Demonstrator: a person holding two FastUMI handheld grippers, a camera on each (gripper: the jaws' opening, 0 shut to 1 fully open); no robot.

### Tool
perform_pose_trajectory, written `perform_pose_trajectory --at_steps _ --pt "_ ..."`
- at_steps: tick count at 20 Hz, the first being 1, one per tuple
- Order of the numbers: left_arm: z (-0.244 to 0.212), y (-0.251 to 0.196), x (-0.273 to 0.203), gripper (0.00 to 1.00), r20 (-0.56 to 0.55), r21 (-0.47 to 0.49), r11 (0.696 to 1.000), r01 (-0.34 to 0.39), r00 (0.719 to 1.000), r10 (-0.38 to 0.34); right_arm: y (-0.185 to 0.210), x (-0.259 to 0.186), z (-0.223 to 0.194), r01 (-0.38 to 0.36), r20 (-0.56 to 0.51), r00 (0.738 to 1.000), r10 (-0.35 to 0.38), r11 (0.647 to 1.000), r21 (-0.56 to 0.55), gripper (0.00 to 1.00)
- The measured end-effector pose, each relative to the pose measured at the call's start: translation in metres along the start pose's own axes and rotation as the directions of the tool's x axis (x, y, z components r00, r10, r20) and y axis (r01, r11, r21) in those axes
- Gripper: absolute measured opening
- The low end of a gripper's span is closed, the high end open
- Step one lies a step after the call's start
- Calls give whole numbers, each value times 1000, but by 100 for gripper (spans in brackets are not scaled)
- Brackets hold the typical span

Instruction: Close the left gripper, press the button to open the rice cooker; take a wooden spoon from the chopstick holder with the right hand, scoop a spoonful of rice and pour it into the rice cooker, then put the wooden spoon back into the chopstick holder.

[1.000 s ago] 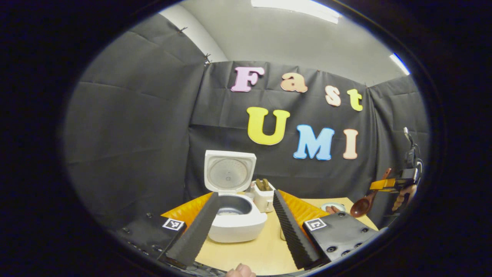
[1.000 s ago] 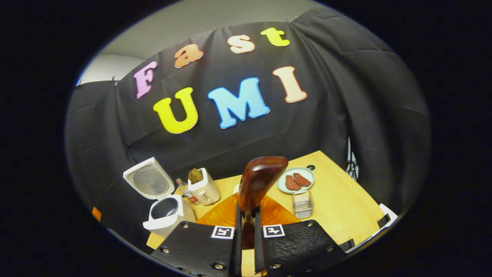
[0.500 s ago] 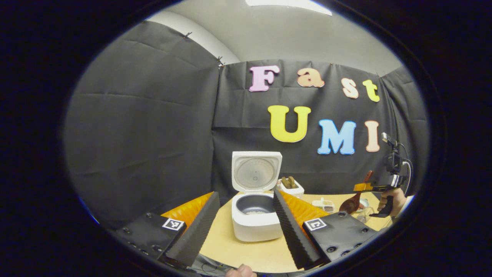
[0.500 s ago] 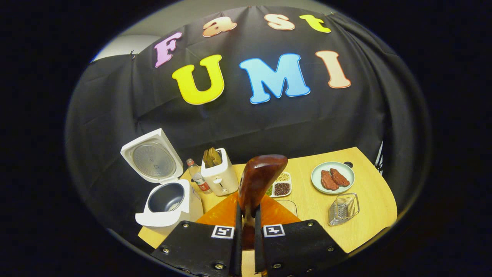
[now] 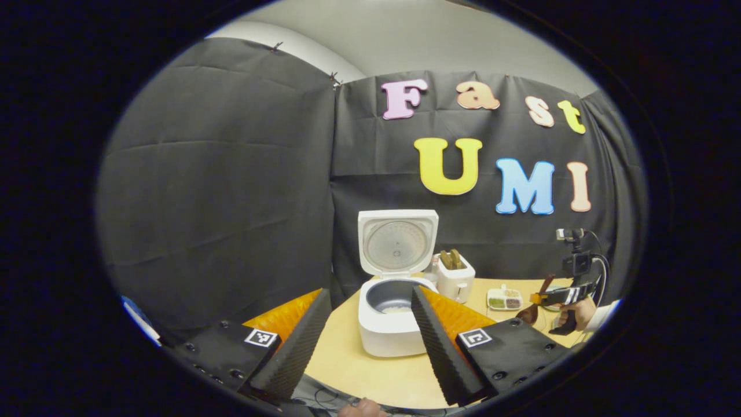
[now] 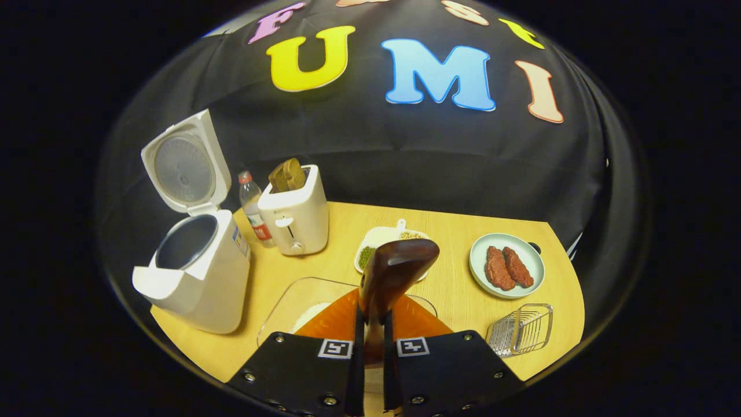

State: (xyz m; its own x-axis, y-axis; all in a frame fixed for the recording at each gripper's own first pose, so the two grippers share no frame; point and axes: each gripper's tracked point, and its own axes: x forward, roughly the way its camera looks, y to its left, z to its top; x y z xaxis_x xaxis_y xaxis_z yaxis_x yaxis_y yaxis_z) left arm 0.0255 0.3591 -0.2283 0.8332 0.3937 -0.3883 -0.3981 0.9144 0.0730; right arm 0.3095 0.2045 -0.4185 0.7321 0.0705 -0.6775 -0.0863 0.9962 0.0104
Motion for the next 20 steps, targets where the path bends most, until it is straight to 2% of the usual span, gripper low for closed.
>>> perform_pose_trajectory --at_steps 4,5,7,9,10,13,17,20 --pt "-8 1 1 100 -27 -8 999 -32 999 32 13 22 -29 -28 -77 997 29 1000 13 14" --pt "-9 1 1 94 -25 -10 999 -38 999 38 19 23 -32 -38 -82 996 39 999 14 13" --pt "-11 1 1 98 -27 -9 999 -48 998 48 32 22 -32 -52 -88 995 54 998 25 13" --pt "-12 3 0 98 -29 -20 998 -57 998 57 46 22 -33 -83 -107 990 93 993 87 13" --pt "-12 5 -1 94 -29 -26 998 -61 998 60 50 23 -33 -94 -113 988 107 988 119 14" --pt "-13 6 -4 94 -29 -16 998 -67 997 67 54 23 -32 -101 -116 986 121 981 167 14" --pt "-10 7 -9 94 -23 -10 998 -67 997 67 56 19 -25 -127 -102 982 160 952 277 13" --pt "-6 8 -14 94 -17 -7 998 -68 998 68 56 14 -19 -152 -83 977 195 917 369 14"
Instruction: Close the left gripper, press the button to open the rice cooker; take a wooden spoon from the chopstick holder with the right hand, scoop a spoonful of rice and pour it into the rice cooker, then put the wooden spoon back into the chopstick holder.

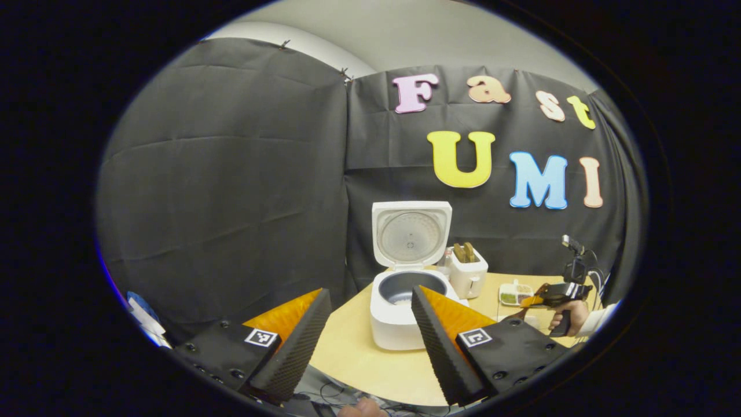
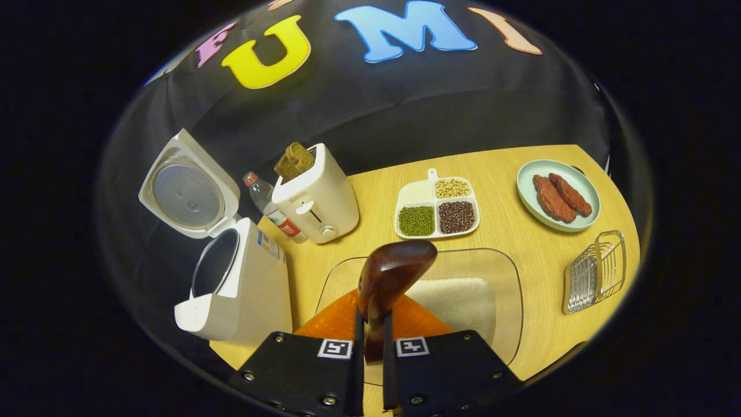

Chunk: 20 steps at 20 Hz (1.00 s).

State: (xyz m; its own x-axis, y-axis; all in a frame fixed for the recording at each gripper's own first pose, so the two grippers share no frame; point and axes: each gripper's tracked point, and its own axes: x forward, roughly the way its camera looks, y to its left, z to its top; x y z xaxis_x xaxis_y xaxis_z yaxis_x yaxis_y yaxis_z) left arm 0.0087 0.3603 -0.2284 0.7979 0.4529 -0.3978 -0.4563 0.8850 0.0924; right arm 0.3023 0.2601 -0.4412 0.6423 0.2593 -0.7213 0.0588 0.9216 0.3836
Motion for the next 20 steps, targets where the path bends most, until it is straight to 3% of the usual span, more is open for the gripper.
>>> perform_pose_trajectory --at_steps 2,4,6,10,11,15,20 --pt "2 1 -1 100 3 20 1000 -4 1000 3 0 -4 3 -12 11 1000 12 1000 28 13" --pt "6 2 -5 94 9 27 1000 -3 1000 3 -4 -9 6 -12 23 1000 12 999 37 13" --pt "14 0 -9 98 26 45 999 -2 1000 1 -4 -17 10 -29 35 999 27 997 66 13" --pt "39 -10 -17 94 89 92 996 12 996 -20 -1 -32 22 -66 70 996 59 993 98 13" --pt "42 -14 -20 100 103 96 995 20 994 -30 1 -37 26 -75 76 995 67 991 114 13" --pt "42 -27 -23 94 102 101 993 55 993 -65 3 -52 38 -95 112 990 80 987 127 13" --pt "45 -29 -23 94 109 111 992 69 991 -81 15 -71 47 -134 144 983 112 979 155 13"
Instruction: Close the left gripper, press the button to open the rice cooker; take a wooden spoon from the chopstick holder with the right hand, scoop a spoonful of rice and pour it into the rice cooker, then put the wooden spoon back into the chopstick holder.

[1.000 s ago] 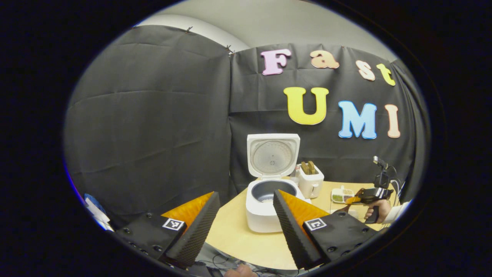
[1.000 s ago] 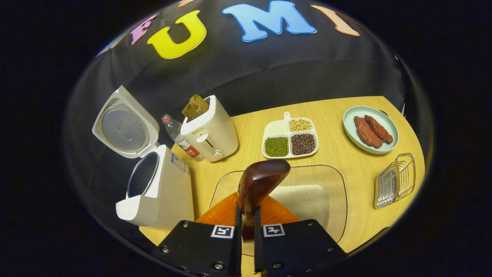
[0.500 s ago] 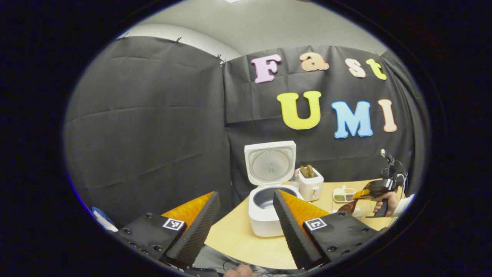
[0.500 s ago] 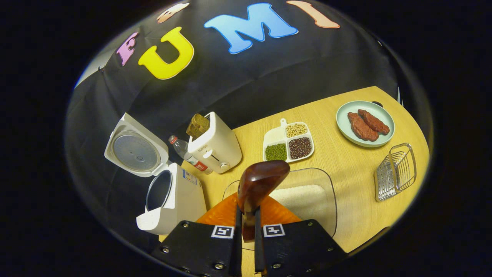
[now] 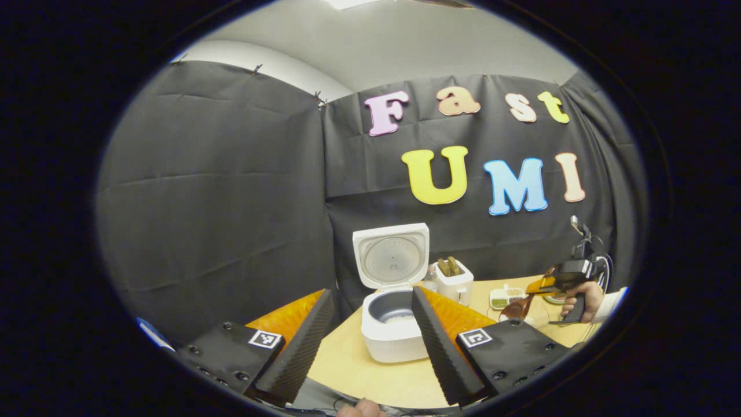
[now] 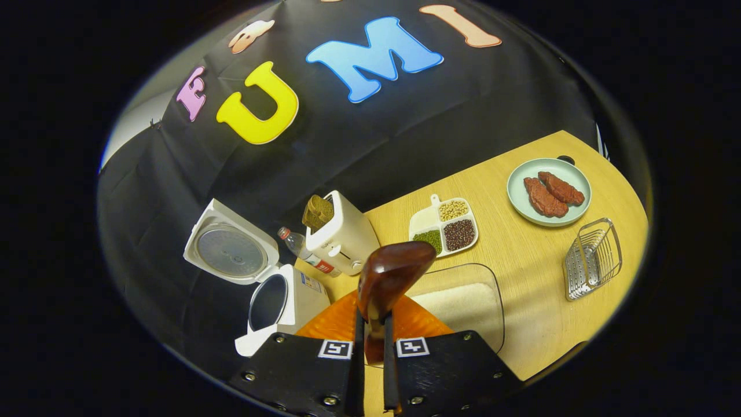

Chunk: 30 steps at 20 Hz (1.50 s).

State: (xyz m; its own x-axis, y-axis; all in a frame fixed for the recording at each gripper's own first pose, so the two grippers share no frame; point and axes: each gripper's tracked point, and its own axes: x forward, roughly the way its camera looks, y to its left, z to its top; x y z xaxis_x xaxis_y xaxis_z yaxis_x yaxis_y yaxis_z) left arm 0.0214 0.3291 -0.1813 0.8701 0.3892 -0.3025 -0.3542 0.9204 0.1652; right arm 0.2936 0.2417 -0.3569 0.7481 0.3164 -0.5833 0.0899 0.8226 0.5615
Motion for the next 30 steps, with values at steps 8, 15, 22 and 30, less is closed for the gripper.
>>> perform_pose_trajectory --at_steps 8,15,22,30 --pt "1 0 6 94 4 -8 1000 20 1000 -20 54 -25 20 -97 56 994 95 995 33 13" --pt "-15 15 15 95 -27 -40 999 11 1000 -12 143 -37 25 -226 105 969 223 974 18 13" --pt "-32 59 28 94 -64 -35 999 -42 997 40 217 0 11 -299 97 950 297 954 12 13" --pt "-53 104 43 94 -113 -30 991 -129 986 125 275 111 -38 -247 32 965 259 946 -210 13"
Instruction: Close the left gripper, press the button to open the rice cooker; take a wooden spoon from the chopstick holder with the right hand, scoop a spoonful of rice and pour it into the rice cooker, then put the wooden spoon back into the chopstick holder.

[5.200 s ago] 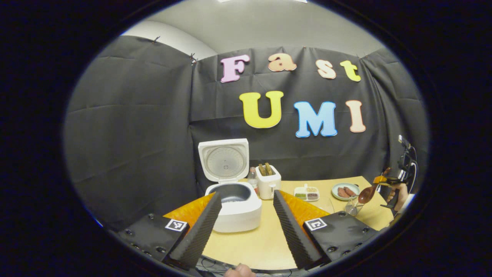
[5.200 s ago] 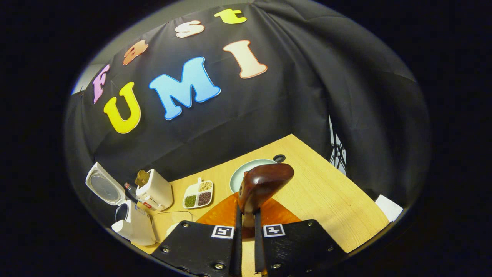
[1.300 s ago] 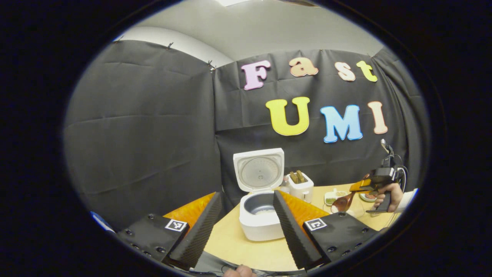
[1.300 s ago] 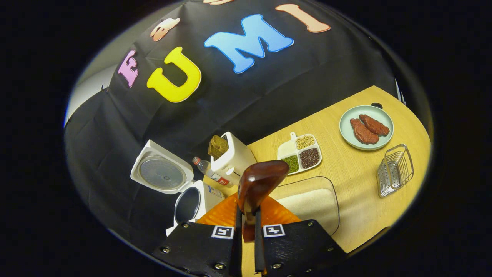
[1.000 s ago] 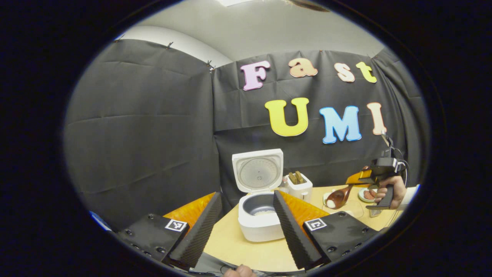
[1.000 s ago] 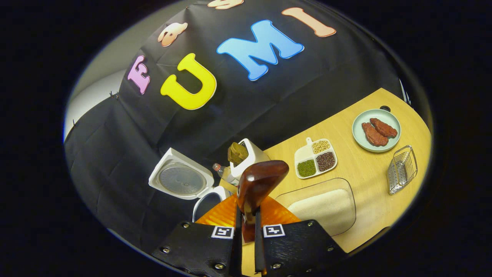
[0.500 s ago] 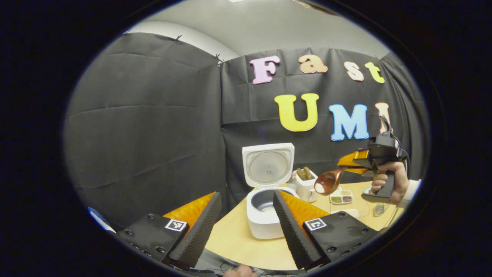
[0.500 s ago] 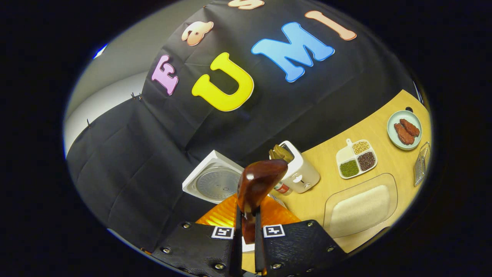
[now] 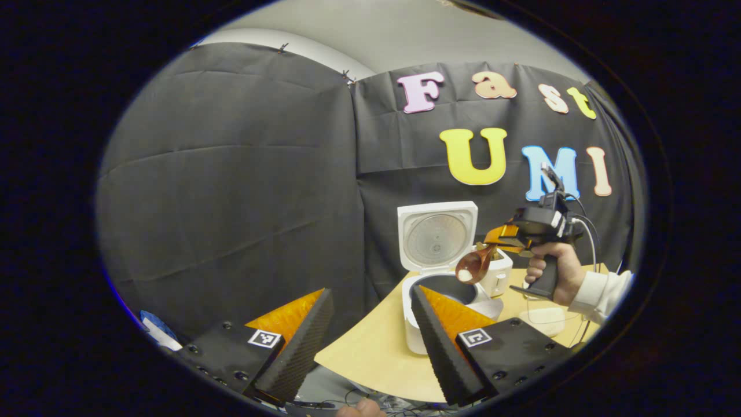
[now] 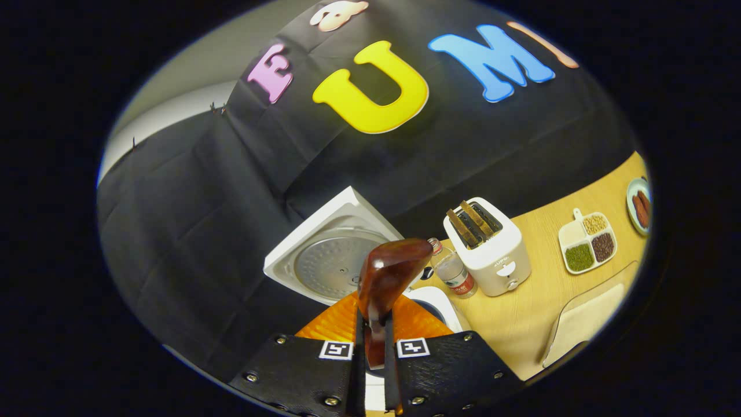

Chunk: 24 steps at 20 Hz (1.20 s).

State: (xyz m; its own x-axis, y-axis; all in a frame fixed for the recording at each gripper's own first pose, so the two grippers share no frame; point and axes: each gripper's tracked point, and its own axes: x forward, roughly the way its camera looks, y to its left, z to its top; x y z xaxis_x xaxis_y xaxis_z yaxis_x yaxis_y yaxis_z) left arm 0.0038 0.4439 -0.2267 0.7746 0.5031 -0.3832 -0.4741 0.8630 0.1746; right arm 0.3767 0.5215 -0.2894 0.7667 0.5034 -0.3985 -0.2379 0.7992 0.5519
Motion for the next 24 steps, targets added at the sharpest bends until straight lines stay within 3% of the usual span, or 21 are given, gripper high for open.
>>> perform_pose_trajectory --at_steps 4,6,8,11,17,19,21,22,24 --pt "-13 23 -1 94 -21 -15 999 -42 999 42 13 35 -42 -31 -89 996 14 982 -188 13" --pt "-19 30 1 94 -37 -28 998 -58 998 57 16 43 -55 -37 -109 994 -1 939 -341 13" --pt "-19 35 2 95 -38 -41 997 -70 997 68 20 45 -65 -44 -108 994 -17 841 -539 13" --pt "-18 37 2 96 -37 -52 996 -77 997 75 32 46 -72 -59 -80 997 1 689 -722 13" --pt "-13 38 -5 95 -24 -51 996 -72 997 71 48 37 -76 -24 -11 999 32 426 -905 13" --pt "-11 38 -10 95 -20 -50 996 -70 997 69 47 36 -83 -11 3 999 40 360 -933 13" --pt "-9 38 -16 96 -15 -52 996 -71 997 70 50 32 -80 -14 0 999 41 344 -939 13" --pt "-8 39 -20 96 -13 -50 996 -73 997 72 50 30 -81 -21 -8 999 38 365 -931 13" --pt "-1 42 -30 95 1 -47 996 -72 997 72 57 18 -72 -27 -8 999 43 452 -892 13"
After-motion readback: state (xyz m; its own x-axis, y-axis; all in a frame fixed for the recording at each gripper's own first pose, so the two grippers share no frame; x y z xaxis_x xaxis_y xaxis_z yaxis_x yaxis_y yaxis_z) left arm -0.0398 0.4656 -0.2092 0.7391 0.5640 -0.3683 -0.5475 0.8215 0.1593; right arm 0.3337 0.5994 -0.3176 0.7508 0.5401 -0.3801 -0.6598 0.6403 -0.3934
